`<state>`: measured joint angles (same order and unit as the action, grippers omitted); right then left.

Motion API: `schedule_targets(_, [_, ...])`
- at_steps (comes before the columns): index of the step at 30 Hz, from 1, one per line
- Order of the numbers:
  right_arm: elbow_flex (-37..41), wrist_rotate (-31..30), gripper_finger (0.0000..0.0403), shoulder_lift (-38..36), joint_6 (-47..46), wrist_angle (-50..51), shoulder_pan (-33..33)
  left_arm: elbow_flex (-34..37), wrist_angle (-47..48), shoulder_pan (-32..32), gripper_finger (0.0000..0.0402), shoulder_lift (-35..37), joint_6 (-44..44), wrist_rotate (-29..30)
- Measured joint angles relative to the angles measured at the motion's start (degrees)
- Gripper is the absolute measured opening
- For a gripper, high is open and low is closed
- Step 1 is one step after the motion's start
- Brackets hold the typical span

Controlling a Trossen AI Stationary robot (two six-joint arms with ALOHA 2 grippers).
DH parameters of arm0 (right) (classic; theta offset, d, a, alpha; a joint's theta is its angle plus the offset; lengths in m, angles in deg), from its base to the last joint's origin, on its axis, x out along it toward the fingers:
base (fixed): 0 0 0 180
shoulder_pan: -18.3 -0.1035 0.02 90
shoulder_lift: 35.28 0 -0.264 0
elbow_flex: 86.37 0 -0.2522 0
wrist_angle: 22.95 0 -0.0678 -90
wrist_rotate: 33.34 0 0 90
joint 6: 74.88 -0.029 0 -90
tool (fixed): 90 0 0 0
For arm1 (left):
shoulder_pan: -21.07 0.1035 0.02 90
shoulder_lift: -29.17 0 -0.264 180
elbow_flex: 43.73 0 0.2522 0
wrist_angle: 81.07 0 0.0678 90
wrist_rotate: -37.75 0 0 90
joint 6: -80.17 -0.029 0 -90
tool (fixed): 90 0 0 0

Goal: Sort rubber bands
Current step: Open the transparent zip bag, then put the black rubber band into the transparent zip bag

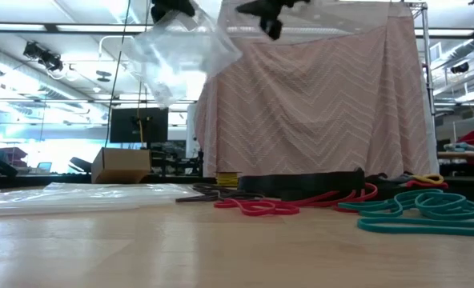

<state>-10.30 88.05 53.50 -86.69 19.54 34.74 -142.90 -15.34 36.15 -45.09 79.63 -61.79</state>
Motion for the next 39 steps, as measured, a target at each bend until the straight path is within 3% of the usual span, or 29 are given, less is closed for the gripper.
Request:
schedule_targets(6, [0.0, -7.0, 0.0164, -6.3, 1.8, 7.5, -1.2, 0.0, -1.9, 1.4, 0.0000, 0.6, -2.6, 2.0])
schedule_targets(13, [2.1, -16.0, 0.0163, -7.4, 2.3, 20.6, -6.6, 0.0, -6.9, 2.2, 0.0000, 3.0, -2.5, 3.7])
schedule_targets(19, [13.7, -16.7, 0.0163, -8.8, -3.5, 13.1, -11.7, 0.2, -14.2, 2.2, 0.0000, 6.8, -0.4, 4.3])
schedule_targets(25, [25.7, -16.6, 0.0159, -13.0, -9.3, 2.4, -13.6, 0.3, -13.9, 2.1, 0.0000, 8.9, 4.7, 7.5])
schedule_targets(32, [36.5, -16.7, 0.0152, -19.7, -13.1, -7.2, -12.5, 0.4, -14.0, 1.0, 0.0000, 9.2, 8.0, 7.0])
schedule_targets(39, [45.4, -18.0, 0.0151, -20.5, -23.0, -9.7, -8.8, 2.2, -15.2, 0.6, 0.0000, 9.4, 5.0, 7.4])
